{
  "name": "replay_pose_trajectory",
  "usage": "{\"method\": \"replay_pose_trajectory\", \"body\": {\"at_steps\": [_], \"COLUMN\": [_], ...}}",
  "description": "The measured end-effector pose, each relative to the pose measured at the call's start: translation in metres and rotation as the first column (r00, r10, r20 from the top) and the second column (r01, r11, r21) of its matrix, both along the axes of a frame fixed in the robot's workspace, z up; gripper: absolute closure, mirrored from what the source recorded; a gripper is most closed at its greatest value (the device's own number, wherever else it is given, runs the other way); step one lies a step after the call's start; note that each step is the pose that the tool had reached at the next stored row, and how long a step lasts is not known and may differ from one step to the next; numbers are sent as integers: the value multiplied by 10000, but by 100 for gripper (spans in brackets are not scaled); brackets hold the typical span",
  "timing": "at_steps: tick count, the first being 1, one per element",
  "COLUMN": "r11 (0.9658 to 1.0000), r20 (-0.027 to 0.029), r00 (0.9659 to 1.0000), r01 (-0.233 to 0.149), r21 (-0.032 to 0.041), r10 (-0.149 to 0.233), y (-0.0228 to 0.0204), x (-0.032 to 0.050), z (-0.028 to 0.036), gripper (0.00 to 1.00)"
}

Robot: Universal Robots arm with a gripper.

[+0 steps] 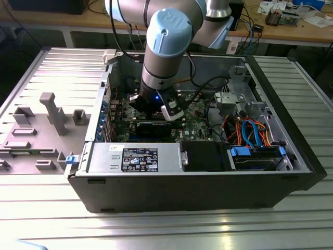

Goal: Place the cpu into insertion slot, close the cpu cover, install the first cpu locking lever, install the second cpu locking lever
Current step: 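Install the second cpu locking lever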

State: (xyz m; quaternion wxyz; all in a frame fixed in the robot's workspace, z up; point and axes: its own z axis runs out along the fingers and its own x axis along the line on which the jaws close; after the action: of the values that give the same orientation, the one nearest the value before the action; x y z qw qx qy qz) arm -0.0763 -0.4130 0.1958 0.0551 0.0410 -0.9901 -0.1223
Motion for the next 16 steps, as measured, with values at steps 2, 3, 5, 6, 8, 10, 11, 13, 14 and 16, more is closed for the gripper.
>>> {"method": "replay_pose_trajectory", "body": {"at_steps": [2, 3, 5, 6, 8, 10, 11, 13, 14, 16], "r11": [9999, 9999, 9999, 9999, 9999, 9999, 9999, 9999, 9999, 9999], "r20": [0, 1, 1, -3, -2, -2, -2, -2, -1, -2], "r00": [10000, 10000, 10000, 10000, 10000, 10000, 10000, 10000, 10000, 10000], "r01": [-1, -1, -1, 0, -2, -1, -1, -1, -1, -1], "r21": [-109, -127, -138, -166, -139, -139, -138, -138, -138, -138], "r10": [1, 1, 1, 0, 1, 1, 1, 1, 1, 1], "y": [-1, -1, -2, -8, -2, -2, -2, -2, -2, -2], "x": [0, 0, 0, -1, 0, 0, 0, 0, 0, 0], "z": [3, 9, 27, 42, 83, 140, 189, 275, 297, 298], "gripper": [89, 89, 89, 89, 89, 89, 89, 89, 89, 89]}}
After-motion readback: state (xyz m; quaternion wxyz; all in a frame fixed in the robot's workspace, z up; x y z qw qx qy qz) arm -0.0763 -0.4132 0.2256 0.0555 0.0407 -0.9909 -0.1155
